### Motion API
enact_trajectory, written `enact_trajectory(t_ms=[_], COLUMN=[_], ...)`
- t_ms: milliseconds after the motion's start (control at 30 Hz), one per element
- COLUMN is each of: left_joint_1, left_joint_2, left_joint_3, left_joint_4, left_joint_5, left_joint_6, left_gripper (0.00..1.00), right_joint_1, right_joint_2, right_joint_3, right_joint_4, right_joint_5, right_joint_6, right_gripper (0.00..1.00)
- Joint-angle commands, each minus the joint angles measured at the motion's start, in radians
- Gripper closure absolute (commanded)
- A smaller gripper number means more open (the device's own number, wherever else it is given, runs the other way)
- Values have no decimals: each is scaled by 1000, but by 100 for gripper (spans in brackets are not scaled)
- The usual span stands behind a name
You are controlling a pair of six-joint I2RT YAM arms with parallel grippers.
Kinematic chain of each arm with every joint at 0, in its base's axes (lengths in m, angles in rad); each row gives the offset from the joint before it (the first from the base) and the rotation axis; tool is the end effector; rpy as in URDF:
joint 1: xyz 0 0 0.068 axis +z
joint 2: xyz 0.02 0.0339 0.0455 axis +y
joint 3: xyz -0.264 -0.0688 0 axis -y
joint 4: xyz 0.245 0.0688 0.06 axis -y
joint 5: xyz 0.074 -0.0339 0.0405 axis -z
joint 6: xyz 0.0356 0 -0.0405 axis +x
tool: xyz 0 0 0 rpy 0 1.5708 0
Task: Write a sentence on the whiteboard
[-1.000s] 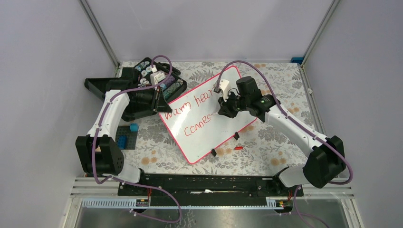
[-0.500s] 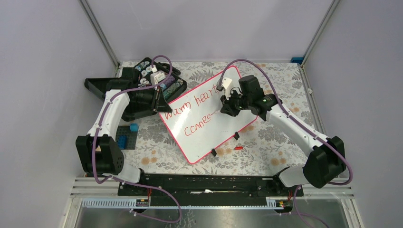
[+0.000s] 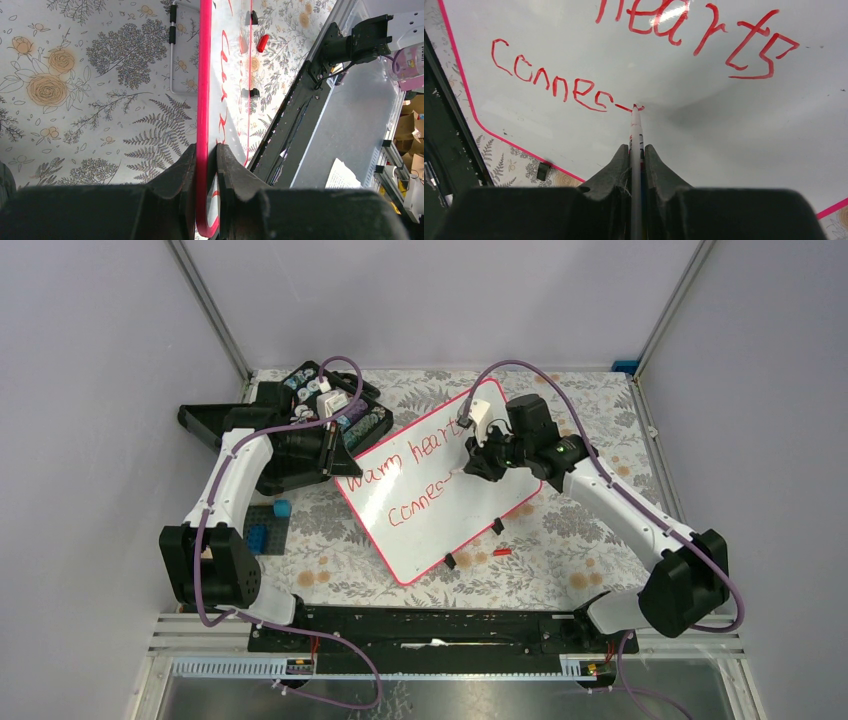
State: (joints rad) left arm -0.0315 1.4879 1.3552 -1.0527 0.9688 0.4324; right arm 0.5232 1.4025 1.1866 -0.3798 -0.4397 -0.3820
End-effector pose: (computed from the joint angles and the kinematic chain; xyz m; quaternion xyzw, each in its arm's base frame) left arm 0.2833 -0.0383 0.3164 0.2865 0.8248 -0.4142 0.2571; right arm 0.2660 0.1709 0.3203 -0.4689 0.7307 0.2244 0.4425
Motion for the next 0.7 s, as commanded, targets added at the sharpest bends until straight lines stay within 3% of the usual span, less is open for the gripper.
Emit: enact_trajectory(t_ms=[0,667], left_joint_1=[-30,-30], left_joint_2=[32,36], left_joint_3=[-4,-5], left_joint_4=[5,4], left_joint_5=[-80,-86], left_joint_6=[54,58], left_gripper=[100,100], right_joint_1=[-2,10], right_joint_2=[-34,35], right_joint_3=[53,57], right_joint_4=[-10,19], right_joint_5=[-58,-16], right_joint_6=[-19,-13], right_gripper=[100,100])
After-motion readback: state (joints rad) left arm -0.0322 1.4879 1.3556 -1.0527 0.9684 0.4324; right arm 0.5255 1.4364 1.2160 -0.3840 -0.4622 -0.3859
